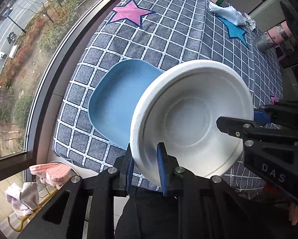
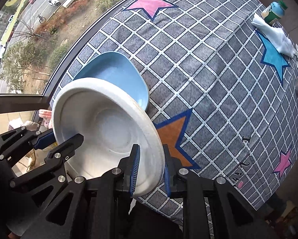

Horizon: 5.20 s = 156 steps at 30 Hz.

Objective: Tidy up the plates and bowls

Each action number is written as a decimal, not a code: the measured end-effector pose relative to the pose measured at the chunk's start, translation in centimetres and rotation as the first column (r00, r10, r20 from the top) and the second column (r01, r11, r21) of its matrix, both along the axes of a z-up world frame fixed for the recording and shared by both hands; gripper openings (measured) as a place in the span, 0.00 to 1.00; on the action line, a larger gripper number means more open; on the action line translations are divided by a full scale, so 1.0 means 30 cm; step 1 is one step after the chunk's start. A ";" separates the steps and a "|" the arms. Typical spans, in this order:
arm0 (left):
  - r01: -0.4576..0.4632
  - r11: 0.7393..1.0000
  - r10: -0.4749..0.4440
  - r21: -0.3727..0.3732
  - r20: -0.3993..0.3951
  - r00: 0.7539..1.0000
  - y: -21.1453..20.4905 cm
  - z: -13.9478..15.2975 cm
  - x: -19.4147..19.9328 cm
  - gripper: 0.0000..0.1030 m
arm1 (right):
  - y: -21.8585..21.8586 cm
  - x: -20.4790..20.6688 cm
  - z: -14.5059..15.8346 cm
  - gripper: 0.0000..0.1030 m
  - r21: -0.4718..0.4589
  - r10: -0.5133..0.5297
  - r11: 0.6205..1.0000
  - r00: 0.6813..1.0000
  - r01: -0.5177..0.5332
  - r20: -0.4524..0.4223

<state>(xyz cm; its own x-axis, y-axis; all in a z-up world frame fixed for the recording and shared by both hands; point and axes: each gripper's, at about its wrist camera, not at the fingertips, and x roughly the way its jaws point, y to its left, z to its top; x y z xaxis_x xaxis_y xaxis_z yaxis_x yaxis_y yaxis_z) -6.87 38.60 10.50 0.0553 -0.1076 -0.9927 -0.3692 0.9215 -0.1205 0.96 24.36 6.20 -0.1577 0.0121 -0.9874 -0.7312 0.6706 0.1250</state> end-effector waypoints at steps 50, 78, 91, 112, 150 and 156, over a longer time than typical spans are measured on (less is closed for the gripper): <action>0.032 0.999 -0.033 -0.016 -0.071 0.997 0.179 -0.116 0.060 0.23 | 0.163 0.045 -0.121 0.23 -0.035 -0.089 0.996 0.995 0.088 -0.046; 0.000 0.994 0.004 0.110 -0.033 0.999 0.200 -0.024 -0.022 0.79 | 0.091 -0.003 0.018 0.66 0.014 -0.024 1.000 0.998 0.024 0.054; -0.033 0.996 0.034 0.077 -0.012 0.999 0.149 -0.006 -0.054 0.81 | -0.010 0.020 0.036 0.66 0.005 -0.086 0.996 0.995 0.085 0.059; -0.081 0.983 0.084 0.164 -0.011 0.996 0.097 0.054 -0.072 0.81 | -0.073 0.035 0.049 0.66 -0.004 -0.064 0.998 0.995 0.064 0.072; -0.075 0.987 0.079 0.144 -0.024 0.997 0.031 0.071 -0.067 0.81 | -0.138 0.026 0.066 0.66 0.003 -0.058 0.998 0.995 0.058 0.077; -0.082 0.986 0.084 0.147 -0.007 0.996 0.014 0.084 -0.066 0.81 | -0.163 0.030 0.069 0.66 0.008 -0.075 0.997 0.994 0.075 0.076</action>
